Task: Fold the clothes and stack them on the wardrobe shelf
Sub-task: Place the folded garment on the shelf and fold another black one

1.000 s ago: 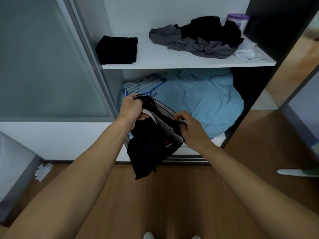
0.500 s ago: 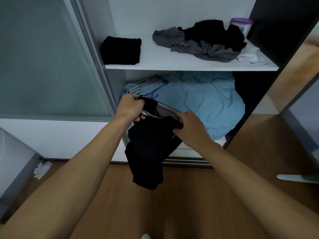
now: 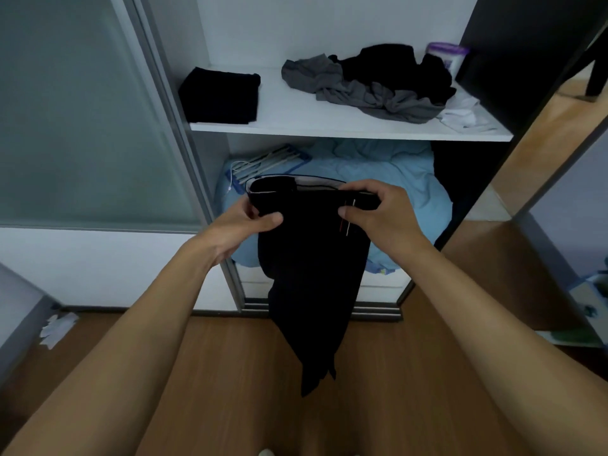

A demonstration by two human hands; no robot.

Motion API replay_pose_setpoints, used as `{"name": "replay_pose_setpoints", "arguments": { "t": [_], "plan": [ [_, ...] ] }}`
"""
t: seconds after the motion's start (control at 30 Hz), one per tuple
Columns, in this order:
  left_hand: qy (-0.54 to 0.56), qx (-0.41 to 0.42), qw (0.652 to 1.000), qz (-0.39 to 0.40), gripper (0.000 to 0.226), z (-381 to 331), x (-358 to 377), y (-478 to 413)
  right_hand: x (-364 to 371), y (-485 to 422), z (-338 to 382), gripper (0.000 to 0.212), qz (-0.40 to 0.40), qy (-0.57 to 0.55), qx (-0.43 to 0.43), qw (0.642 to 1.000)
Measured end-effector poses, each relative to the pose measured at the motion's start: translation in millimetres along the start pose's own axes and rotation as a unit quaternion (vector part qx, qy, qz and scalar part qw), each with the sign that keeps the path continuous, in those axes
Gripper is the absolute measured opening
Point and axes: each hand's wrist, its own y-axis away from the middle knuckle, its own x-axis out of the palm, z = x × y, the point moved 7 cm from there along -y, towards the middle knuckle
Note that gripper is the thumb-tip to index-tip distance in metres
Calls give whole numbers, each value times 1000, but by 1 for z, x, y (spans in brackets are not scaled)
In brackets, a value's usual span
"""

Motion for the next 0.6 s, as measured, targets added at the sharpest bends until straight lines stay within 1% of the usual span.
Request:
{"name": "replay_pose_setpoints", "arguments": {
  "t": [0.03, 0.07, 0.13, 0.2, 0.23, 0.3, 0.33, 0.37, 0.4, 0.47, 0.5, 0.53, 0.6],
  "plan": [
    [5, 10, 1000, -7, 59, 2, 8, -1, 0, 1, 1, 29, 7, -18, -1, 1000],
    [21, 21, 1000, -12, 51, 2, 17, -1, 0, 3, 2, 29, 18, -28, -3, 999],
    [52, 47, 998, -8, 31, 1, 35, -2, -3, 6, 3, 30, 31, -24, -12, 999],
    [84, 65, 994, 11, 20, -6, 51, -1, -18, 7, 3, 34, 3, -34, -27, 999],
    [104, 69, 992, 21, 19, -11, 59, -1, -29, 7, 0, 37, -27, -64, -26, 997],
    [131, 75, 988, 36, 18, -23, 73, -3, -54, 9, -15, 39, -74, -167, 14, 983],
    [141, 79, 986, 41, 18, -29, 79, -4, -59, 13, -25, 37, -70, -215, 51, 973],
    [153, 83, 984, 45, 17, -36, 83, -4, -60, 19, -36, 36, -46, -241, 94, 965],
    [167, 85, 981, 46, 17, -42, 87, -5, -58, 27, -47, 37, -15, -239, 140, 961],
    [178, 86, 978, 59, 15, -51, 94, -7, -50, 44, -66, 40, 38, -202, 210, 956],
    [170, 85, 979, 70, 14, -53, 97, -7, -48, 49, -71, 35, 46, -195, 221, 955],
    [154, 83, 982, 75, 13, -55, 99, -7, -47, 51, -73, 26, 38, -201, 216, 955],
    [127, 76, 987, 60, 16, -52, 97, -9, -47, 49, -68, 14, 18, -224, 195, 955]
  ]
}}
